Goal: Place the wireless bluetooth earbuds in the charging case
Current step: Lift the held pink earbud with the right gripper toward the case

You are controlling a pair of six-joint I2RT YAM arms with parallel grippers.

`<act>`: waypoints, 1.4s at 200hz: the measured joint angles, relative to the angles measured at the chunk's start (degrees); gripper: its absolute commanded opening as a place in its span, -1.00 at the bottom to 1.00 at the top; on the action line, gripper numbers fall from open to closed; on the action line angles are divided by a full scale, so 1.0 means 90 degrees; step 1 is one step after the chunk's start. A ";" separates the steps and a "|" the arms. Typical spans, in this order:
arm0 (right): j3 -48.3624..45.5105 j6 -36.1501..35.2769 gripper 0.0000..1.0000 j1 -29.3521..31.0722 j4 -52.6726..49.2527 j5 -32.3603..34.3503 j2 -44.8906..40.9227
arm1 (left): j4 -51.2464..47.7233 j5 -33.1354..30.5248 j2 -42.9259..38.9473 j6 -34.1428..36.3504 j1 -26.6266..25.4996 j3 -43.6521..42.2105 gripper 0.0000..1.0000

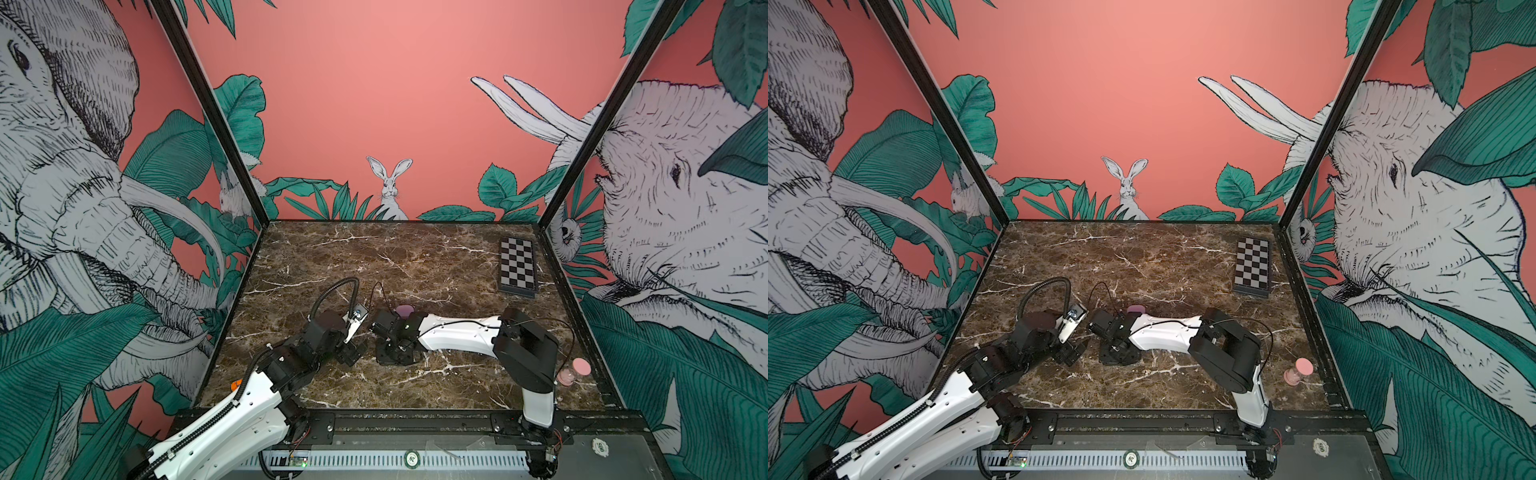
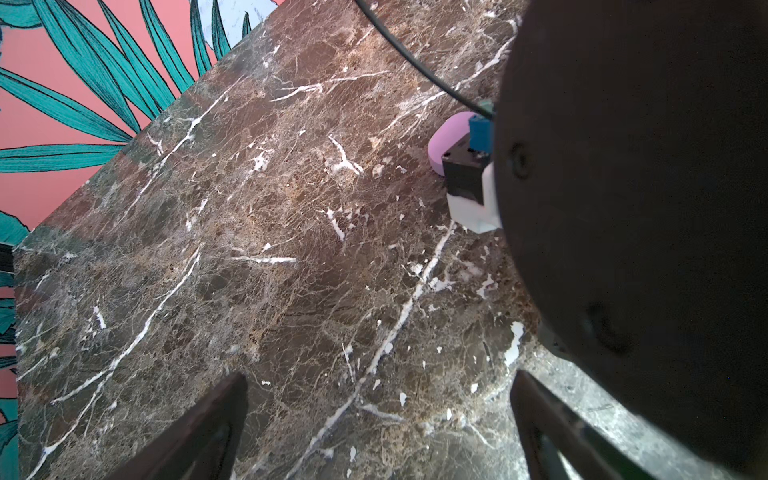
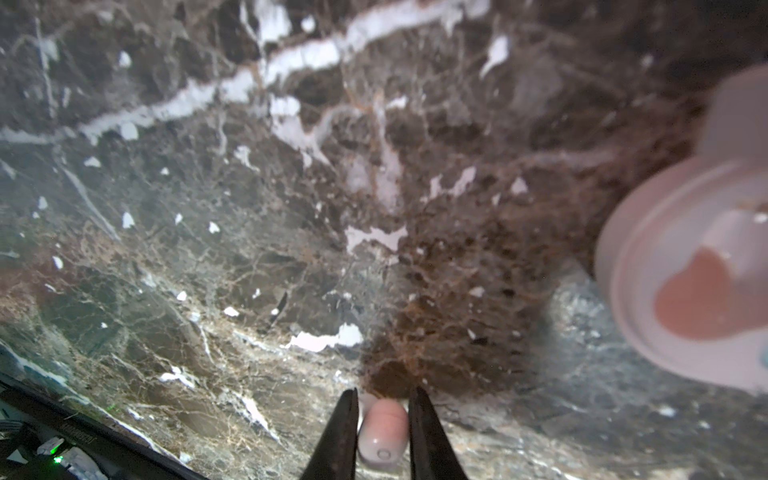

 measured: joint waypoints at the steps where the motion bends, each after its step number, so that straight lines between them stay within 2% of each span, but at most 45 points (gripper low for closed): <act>1: 0.0000 0.0000 -0.57 0.0000 0.0002 0.0000 0.0000 | 0.0000 0.0000 0.0005 0.0000 0.0000 0.0000 0.98; 280: 0.0100 -0.0051 -0.49 -0.0330 0.0238 -0.0418 0.0158 | 0.0005 0.0034 0.0342 0.0002 0.0000 0.0039 0.98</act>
